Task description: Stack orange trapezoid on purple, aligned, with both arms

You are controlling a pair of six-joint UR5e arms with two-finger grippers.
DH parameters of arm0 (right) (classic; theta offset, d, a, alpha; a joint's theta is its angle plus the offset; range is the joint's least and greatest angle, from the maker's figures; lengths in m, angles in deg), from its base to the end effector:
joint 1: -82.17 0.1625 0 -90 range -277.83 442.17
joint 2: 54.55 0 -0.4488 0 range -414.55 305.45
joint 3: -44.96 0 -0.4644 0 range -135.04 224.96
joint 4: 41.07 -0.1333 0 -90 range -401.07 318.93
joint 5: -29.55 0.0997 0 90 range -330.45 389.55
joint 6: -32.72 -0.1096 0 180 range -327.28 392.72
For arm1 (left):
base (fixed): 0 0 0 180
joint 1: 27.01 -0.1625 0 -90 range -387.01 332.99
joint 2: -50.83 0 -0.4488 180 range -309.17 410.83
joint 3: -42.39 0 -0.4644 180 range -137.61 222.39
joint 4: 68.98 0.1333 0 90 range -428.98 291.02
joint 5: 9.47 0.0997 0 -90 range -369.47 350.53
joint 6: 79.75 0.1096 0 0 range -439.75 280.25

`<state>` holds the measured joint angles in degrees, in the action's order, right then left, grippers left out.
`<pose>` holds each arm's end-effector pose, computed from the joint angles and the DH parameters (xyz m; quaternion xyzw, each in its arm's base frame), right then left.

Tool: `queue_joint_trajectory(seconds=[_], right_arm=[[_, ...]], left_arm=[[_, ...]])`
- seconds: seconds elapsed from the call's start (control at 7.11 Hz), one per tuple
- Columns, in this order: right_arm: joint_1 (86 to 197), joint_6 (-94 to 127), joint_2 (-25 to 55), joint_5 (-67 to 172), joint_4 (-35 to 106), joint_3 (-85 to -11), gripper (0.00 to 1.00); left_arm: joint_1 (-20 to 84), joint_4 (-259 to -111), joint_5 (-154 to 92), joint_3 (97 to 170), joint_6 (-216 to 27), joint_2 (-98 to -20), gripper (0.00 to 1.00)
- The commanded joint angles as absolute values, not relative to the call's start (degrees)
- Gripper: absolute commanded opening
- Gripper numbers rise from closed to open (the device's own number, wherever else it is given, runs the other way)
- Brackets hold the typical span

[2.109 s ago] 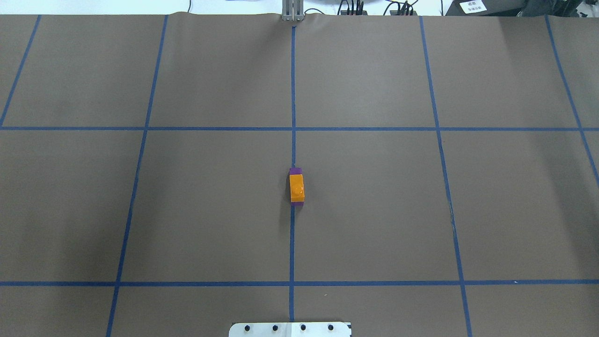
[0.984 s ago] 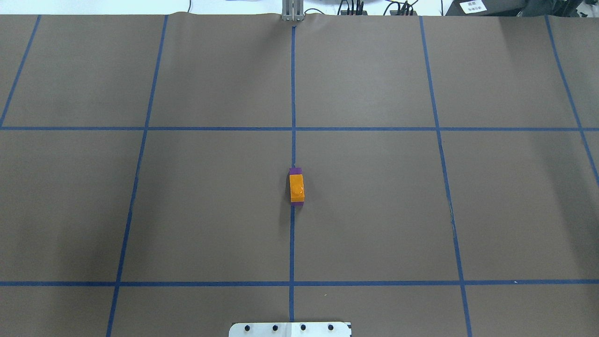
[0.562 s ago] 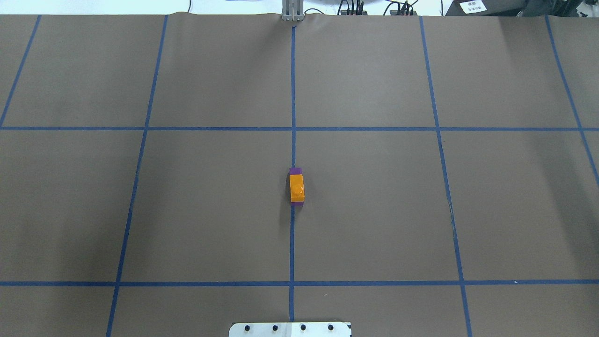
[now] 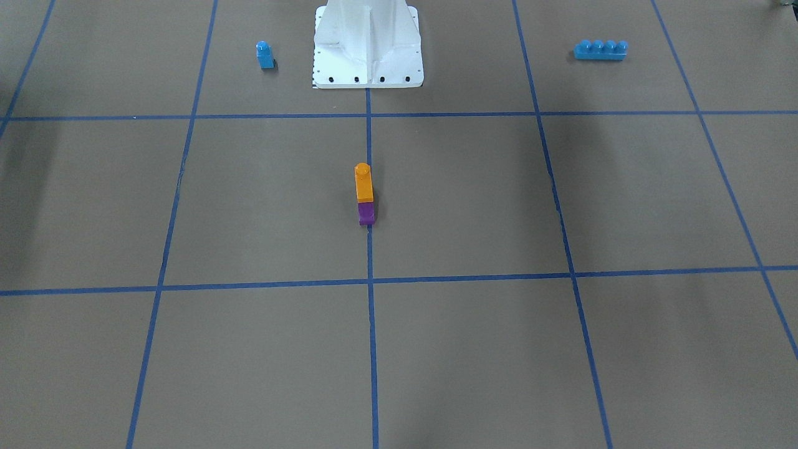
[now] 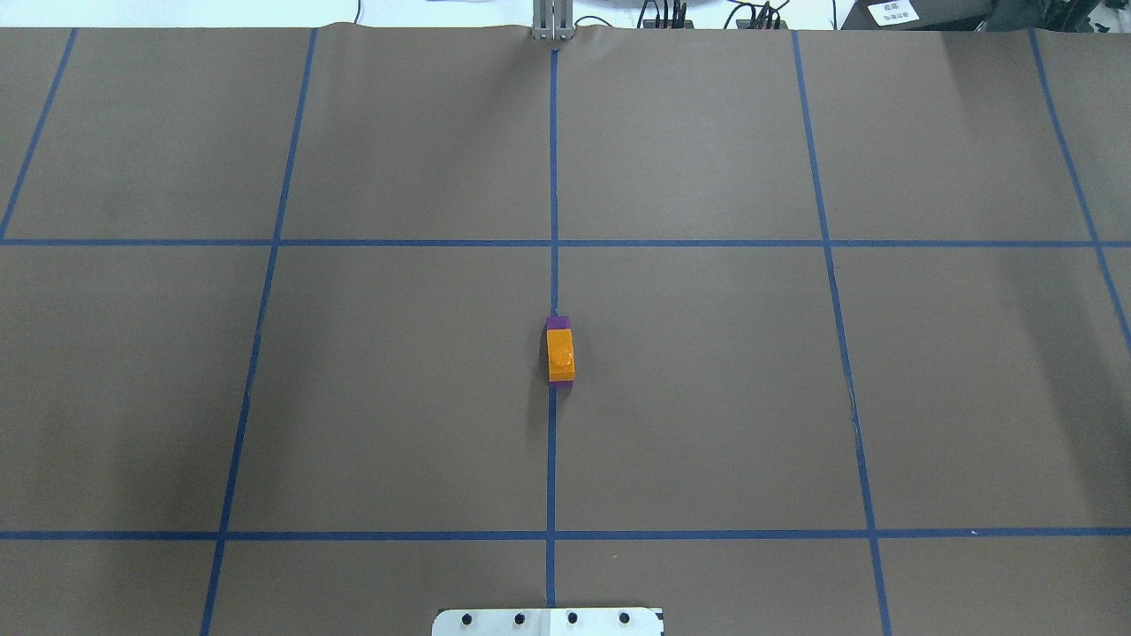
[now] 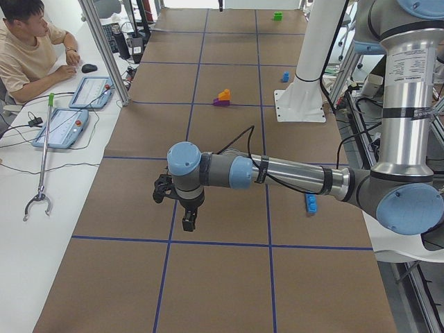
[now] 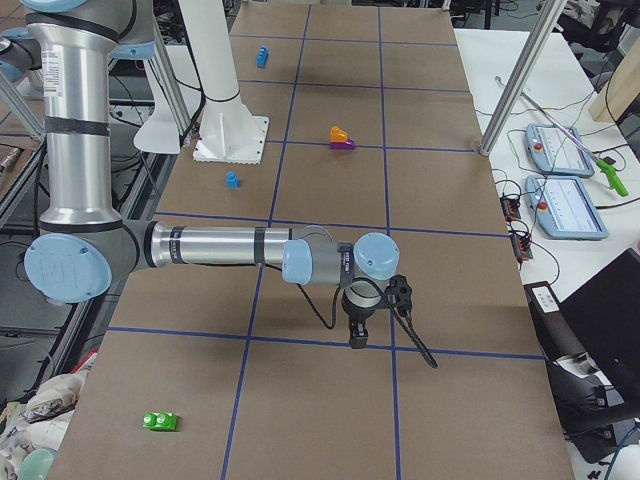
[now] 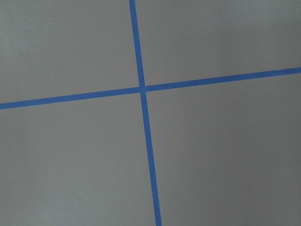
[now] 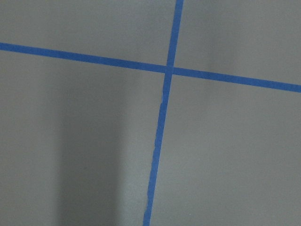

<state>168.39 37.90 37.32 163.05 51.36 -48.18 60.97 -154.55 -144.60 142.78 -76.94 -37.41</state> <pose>0.0216 -0.5503 0.6823 -0.0049 -0.3706 -0.0688 0.9262 -0.0362 -0.5521 0.6112 0.0365 0.3832 0.0529 0.9214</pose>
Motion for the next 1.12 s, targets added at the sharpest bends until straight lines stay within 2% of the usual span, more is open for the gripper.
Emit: queue_joint_trajectory(seconds=[0.0,0.98], right_arm=[[168.3,37.9,37.13,163.06,51.21,-48.2,1.0],[168.39,37.9,37.04,163.06,51.13,-48.38,1.0]], left_arm=[[60.97,-154.5,-144.47,142.94,-76.94,-37.5,1.0],[60.97,-154.68,-145.09,142.94,-76.94,-37.41,1.0]])
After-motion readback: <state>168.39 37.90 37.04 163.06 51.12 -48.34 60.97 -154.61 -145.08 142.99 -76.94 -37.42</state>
